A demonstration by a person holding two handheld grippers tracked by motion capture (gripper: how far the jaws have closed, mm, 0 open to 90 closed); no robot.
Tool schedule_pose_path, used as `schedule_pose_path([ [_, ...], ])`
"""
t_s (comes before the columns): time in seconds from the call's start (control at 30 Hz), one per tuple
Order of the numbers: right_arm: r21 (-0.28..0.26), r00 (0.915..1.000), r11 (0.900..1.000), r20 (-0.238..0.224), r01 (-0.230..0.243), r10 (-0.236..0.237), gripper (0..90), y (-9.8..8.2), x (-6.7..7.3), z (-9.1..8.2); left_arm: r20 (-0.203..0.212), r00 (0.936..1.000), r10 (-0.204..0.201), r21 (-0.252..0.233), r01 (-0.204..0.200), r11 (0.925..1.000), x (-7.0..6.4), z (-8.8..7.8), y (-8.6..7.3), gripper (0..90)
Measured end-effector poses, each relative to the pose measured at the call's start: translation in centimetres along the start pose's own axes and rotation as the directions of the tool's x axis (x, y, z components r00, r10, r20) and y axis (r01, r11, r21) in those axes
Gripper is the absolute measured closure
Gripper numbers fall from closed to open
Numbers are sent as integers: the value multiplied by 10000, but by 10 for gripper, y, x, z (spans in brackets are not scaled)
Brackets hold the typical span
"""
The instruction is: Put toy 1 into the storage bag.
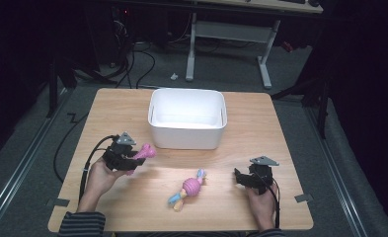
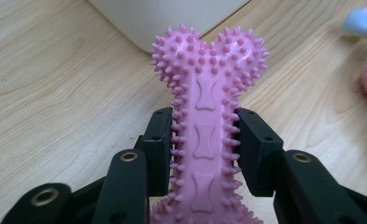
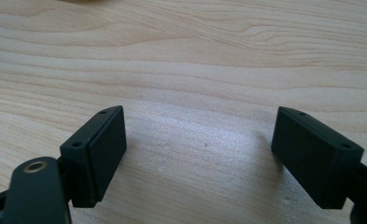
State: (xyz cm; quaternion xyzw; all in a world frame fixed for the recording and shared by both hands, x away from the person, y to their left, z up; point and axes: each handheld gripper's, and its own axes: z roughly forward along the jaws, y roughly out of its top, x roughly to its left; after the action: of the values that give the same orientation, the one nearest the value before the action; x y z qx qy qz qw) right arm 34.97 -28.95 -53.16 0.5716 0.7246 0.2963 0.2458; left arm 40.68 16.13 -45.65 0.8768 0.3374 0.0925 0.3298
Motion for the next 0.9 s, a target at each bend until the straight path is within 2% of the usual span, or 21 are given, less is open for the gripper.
schedule_pose_path([
  [0.17,0,10000,10000,-3,5,-5,179,0,0,0,322,9992,217,-182,-211,9996,-5,-11,4,592],
  [0.47,3,10000,10000,-8,17,-17,179,0,0,0,466,9979,455,-393,-437,9983,-13,-27,18,592],
  [0.6,14,10000,10000,-31,4,-4,179,0,0,0,615,9973,410,-560,-376,9977,-12,-36,24,592],
  [0.7,5,10000,10000,-23,13,-13,179,0,0,0,514,9979,391,-511,-365,9980,-10,-40,27,592],
  [0.9,7,10000,10000,-22,16,-16,179,0,0,0,633,9970,439,-654,-398,9971,-12,-48,36,592],
])
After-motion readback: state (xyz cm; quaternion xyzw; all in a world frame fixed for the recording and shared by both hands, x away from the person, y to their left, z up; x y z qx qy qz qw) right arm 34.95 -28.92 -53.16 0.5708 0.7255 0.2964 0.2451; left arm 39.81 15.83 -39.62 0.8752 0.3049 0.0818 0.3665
